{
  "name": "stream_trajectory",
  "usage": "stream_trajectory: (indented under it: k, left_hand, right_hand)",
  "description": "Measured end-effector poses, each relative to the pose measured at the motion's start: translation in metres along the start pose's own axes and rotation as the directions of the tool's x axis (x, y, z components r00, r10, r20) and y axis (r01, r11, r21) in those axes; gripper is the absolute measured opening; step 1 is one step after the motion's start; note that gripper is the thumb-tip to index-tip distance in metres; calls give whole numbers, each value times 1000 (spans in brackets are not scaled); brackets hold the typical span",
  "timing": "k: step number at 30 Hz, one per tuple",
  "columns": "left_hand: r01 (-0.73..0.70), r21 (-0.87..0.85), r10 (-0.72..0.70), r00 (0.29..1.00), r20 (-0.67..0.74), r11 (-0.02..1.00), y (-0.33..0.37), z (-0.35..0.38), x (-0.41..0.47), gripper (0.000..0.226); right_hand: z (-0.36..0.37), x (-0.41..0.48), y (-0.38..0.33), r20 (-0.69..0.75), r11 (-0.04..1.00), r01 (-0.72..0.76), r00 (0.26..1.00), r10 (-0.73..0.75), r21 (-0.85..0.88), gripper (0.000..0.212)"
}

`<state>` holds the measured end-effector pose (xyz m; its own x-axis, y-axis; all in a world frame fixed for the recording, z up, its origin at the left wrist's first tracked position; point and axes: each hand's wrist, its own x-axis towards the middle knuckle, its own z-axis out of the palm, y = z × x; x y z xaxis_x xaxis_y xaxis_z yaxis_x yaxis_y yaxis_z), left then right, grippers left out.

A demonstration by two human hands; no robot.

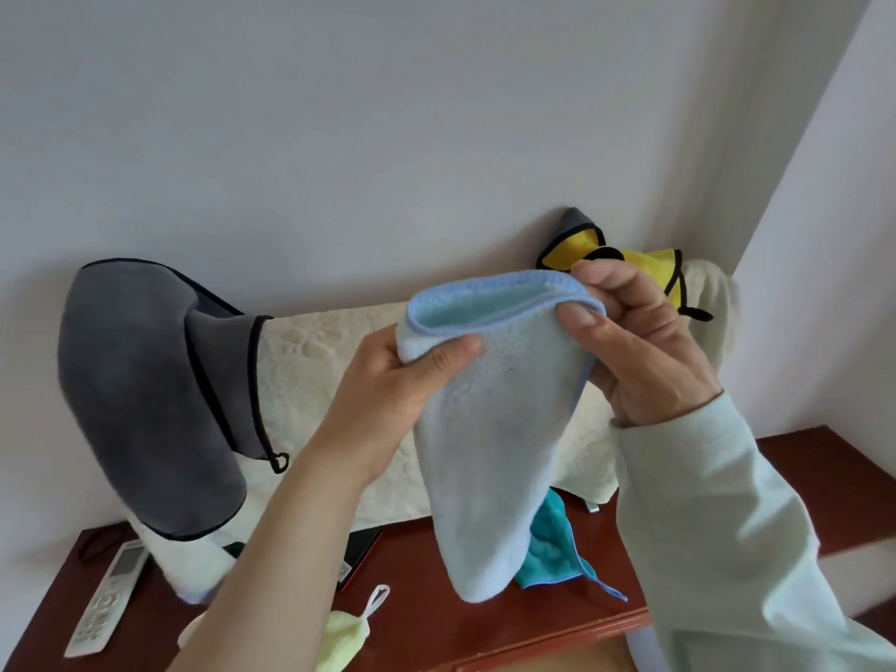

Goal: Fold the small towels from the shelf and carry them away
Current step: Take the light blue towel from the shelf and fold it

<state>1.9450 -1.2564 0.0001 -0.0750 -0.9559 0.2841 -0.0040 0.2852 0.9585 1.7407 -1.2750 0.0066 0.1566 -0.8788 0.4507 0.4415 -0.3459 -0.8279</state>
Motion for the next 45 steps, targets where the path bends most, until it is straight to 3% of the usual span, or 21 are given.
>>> stream_trajectory:
  k: [2, 7, 11, 14, 18, 22, 26, 27, 30, 33, 37, 42, 45]
  left_hand:
    - [-5, -15, 5, 1000, -19, 1000, 3, 3, 2, 15]
    - [-70, -69, 70, 998, -4, 995, 19, 13, 7, 15]
    - [-103, -82, 101, 994, -30, 991, 33, 15, 10, 15]
    - [-104, -83, 101, 994, -45, 991, 41, 13, 12, 18]
    - [-47, -127, 35, 995, -97, 991, 46, 11, 16, 17]
    - [78, -202, -105, 987, -124, 976, 41, 6, 22, 9]
    - [204, -229, -240, 960, -143, 952, 28, 8, 24, 11]
    - [225, -238, -262, 955, -138, 945, 26, 10, 24, 12]
    - [281, -240, -314, 943, -113, 929, 16, 9, 22, 16]
    - [342, -155, -354, 934, -55, 927, 4, 5, 14, 24]
    - [435, -89, -420, 895, 151, 896, -16, 1, 1, 36]
    - [382, -138, -309, 874, 376, 914, -43, -8, -13, 48]
    - [240, -13, -226, 931, 288, 971, -45, -4, -17, 41]
  right_hand:
    - [-6, -1, 3, 11, 1000, -23, 1000, 23, -8, 30]
    - [-18, -7, 16, 146, 994, -97, 984, 103, -50, 50]
    - [-25, -15, 30, 236, 926, -302, 905, 353, -225, 64]
    - [-29, -22, 39, 256, 832, -432, 810, 527, -347, 52]
    - [-31, -28, 47, 240, 739, -479, 737, 632, -474, 33]
    - [-24, -31, 43, 277, 776, -452, 754, 596, -439, 33]
    - [-12, -33, 40, 273, 814, -434, 789, 550, -386, 52]
    - [-10, -33, 40, 261, 821, -419, 805, 533, -388, 46]
    - [-6, -34, 35, 183, 852, -434, 849, 496, -294, 16]
    - [-2, -35, 30, 62, 891, -430, 895, 442, -145, 17]
    - [-4, -29, 26, -94, 919, -392, 918, 386, -48, 16]
    - [-10, -23, 26, -132, 915, -397, 913, 386, -74, 17]
    - [-10, -24, 29, -116, 904, -412, 909, 400, -113, 22]
